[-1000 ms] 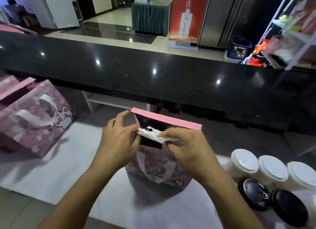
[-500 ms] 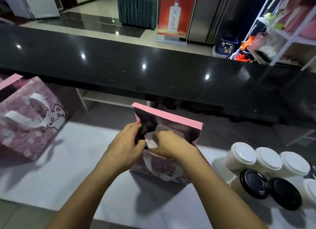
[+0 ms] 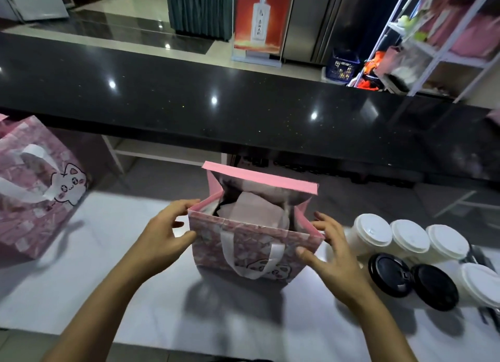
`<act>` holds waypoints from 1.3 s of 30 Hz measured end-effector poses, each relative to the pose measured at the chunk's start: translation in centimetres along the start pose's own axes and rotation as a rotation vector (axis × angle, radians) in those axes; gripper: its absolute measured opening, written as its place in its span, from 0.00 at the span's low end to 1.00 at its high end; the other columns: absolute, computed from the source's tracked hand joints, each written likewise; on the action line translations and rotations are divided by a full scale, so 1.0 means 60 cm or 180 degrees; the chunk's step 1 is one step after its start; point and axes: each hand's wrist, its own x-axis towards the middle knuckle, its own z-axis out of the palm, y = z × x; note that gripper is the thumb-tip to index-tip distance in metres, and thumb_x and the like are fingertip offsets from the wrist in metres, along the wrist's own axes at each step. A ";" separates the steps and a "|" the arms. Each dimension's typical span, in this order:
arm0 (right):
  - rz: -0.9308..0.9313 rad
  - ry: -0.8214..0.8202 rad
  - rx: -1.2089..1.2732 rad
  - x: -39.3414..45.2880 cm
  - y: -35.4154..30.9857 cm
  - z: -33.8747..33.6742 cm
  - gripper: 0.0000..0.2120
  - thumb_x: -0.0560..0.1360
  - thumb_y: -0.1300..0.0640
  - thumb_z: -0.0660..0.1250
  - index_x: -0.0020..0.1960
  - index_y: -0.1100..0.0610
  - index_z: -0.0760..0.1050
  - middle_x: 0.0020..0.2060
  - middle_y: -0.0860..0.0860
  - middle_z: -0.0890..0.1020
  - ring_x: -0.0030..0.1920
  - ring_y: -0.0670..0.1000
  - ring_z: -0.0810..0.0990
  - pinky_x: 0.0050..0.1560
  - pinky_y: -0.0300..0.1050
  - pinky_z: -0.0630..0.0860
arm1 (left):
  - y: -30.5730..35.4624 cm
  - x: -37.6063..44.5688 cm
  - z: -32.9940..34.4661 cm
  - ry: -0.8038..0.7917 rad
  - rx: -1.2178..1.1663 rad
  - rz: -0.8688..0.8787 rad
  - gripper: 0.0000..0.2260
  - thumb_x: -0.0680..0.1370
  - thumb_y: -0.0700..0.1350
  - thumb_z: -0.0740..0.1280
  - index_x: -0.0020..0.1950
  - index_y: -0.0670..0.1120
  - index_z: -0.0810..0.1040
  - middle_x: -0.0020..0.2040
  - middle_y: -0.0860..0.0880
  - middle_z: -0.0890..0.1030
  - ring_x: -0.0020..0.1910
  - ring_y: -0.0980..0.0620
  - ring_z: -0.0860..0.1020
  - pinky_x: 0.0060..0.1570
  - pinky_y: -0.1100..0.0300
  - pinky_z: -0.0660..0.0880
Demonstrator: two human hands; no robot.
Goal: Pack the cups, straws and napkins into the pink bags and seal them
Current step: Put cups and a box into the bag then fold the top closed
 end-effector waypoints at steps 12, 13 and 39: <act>-0.0073 -0.0076 0.0530 0.110 0.035 -0.002 0.08 0.74 0.55 0.76 0.52 0.51 0.86 0.73 0.36 0.68 0.71 0.42 0.70 0.65 0.56 0.76 | 0.006 0.099 0.016 -0.0206 -0.0312 0.0074 0.14 0.75 0.44 0.75 0.57 0.59 0.81 0.70 0.65 0.68 0.64 0.62 0.74 0.61 0.58 0.76; -0.0051 0.0055 0.0541 0.113 0.037 -0.002 0.09 0.72 0.54 0.78 0.52 0.50 0.86 0.70 0.38 0.72 0.70 0.44 0.72 0.66 0.58 0.75 | 0.006 0.102 0.016 -0.0115 -0.0368 0.0085 0.15 0.74 0.44 0.75 0.58 0.57 0.81 0.66 0.64 0.73 0.62 0.61 0.76 0.62 0.55 0.76; -0.2144 0.0314 -0.2198 0.134 -0.071 0.088 0.09 0.75 0.51 0.72 0.53 0.51 0.77 0.43 0.46 0.82 0.43 0.50 0.78 0.48 0.47 0.69 | 0.056 0.082 0.064 0.0214 0.1223 0.1379 0.11 0.76 0.45 0.73 0.56 0.51 0.76 0.48 0.54 0.79 0.46 0.53 0.75 0.44 0.58 0.76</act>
